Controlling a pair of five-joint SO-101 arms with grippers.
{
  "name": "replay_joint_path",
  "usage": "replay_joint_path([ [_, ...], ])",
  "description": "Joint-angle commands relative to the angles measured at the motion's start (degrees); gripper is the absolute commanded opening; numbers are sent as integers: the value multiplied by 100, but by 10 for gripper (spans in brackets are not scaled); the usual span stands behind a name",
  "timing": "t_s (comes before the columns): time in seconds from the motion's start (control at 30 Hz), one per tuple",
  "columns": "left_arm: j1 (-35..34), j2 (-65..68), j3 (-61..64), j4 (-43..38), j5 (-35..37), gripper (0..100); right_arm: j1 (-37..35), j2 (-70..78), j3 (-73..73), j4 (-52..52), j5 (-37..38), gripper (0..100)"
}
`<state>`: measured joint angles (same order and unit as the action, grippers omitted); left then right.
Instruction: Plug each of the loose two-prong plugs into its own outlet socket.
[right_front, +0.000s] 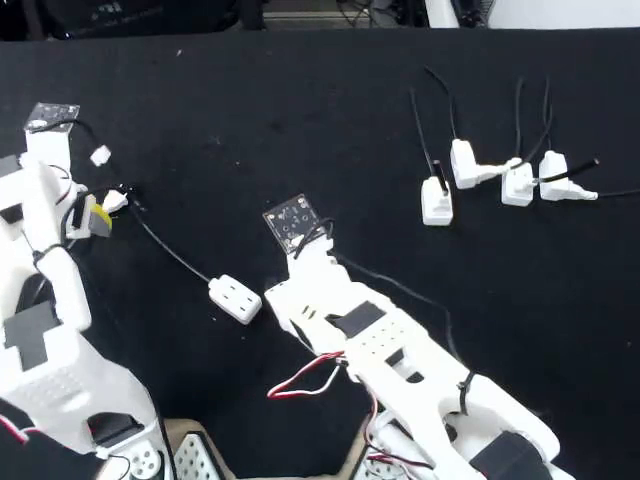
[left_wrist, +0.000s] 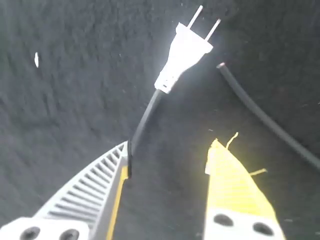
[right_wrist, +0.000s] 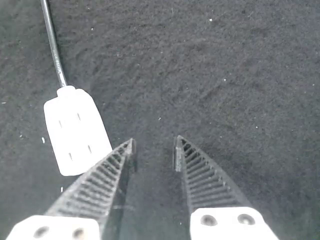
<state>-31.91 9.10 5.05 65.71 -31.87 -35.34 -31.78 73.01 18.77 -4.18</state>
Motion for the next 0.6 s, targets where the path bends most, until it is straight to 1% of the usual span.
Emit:
replay_joint_path([
  [0.0, -66, 325, -971, -88, -413, 252, -53, -268, -4, -123, -44, 119],
  [0.1, -57, 800, -1587, -88, -440, 256, -53, -268, -4, -123, -44, 119],
  [0.23, 4, 1538, -2229, -35, -765, 256, -62, -286, -13, -123, -44, 119],
  [0.37, 154, 1978, -2527, -26, -800, 256, -70, -286, -31, -123, -53, 119],
  [0.57, 462, 2040, -2615, -88, -818, 256, -70, -277, -31, -123, -44, 119],
])
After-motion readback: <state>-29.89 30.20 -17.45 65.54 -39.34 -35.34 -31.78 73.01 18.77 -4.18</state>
